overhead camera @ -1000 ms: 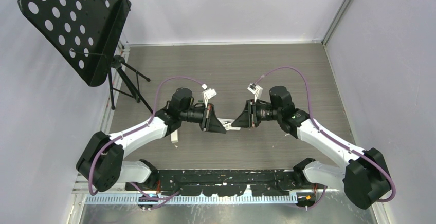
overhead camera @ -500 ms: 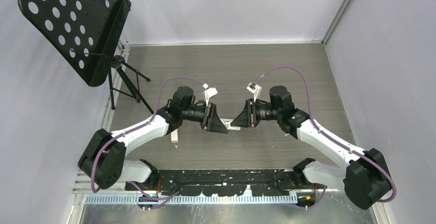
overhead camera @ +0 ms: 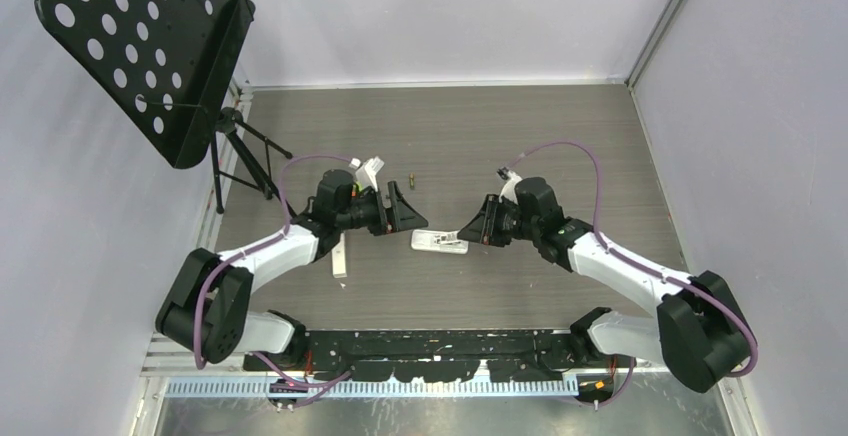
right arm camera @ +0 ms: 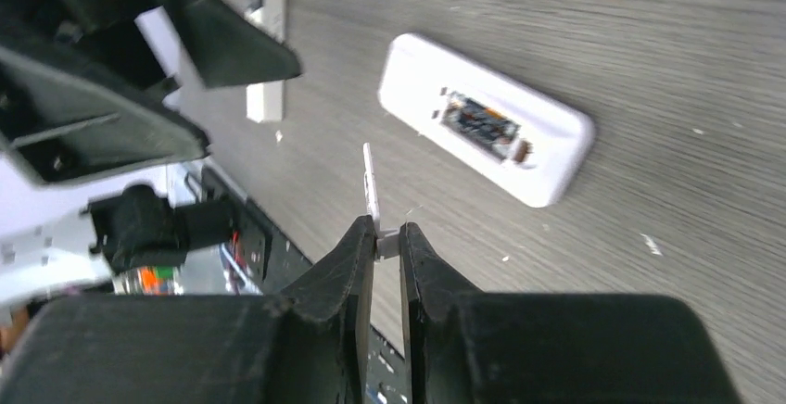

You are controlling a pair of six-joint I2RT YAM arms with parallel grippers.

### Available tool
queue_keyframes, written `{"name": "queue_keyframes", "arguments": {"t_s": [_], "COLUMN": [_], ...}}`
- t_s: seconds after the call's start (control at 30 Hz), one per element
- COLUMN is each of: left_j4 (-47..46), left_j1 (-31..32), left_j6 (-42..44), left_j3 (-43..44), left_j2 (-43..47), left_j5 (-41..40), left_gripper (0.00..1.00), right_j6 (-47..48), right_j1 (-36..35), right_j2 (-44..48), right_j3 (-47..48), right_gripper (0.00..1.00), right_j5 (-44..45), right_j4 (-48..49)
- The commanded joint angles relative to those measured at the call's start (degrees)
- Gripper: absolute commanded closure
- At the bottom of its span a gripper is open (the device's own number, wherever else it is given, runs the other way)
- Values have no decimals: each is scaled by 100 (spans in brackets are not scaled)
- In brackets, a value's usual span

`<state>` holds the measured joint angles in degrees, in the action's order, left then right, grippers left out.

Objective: Load the batteries into the remote control
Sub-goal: Load the battery cover into the remote control.

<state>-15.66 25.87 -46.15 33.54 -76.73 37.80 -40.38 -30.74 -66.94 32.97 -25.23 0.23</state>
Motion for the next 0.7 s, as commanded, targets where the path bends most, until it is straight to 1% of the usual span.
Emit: {"name": "queue_keyframes", "arguments": {"t_s": [0.0, 0.03, 0.1, 0.17, 0.3, 0.5, 0.67], "left_j4": [146, 276, 391, 479, 447, 366, 362], "left_j1": [15, 15, 15, 15, 15, 24, 24], "left_j6": [8, 28, 115, 149, 126, 101, 133], "left_j3": [-7, 2, 36, 76, 106, 82, 116], "left_j2": [-86, -150, -328, -541, -929, -1100, -1252], "left_j5": [-1042, -1232, -1405, -1487, -1437, -1375, -1307], "left_gripper": [22, 24, 35, 39, 43, 45, 51], "right_j6": [-848, -927, -1058, -1150, -1418, -1596, -1657], "right_j1": [-40, -52, -72, -79, -105, -118, -125], "right_j2": [-281, -395, -660, -901, -1294, -1614, -1712], "right_j3": [-123, -120, -113, -55, -10, -9, -10], "right_gripper": [100, 100, 100, 100, 100, 100, 100], "right_j5": [1029, 1104, 1178, 1188, 1118, 908, 808], "right_j4": [632, 673, 796, 854, 1223, 1570, 1537]}}
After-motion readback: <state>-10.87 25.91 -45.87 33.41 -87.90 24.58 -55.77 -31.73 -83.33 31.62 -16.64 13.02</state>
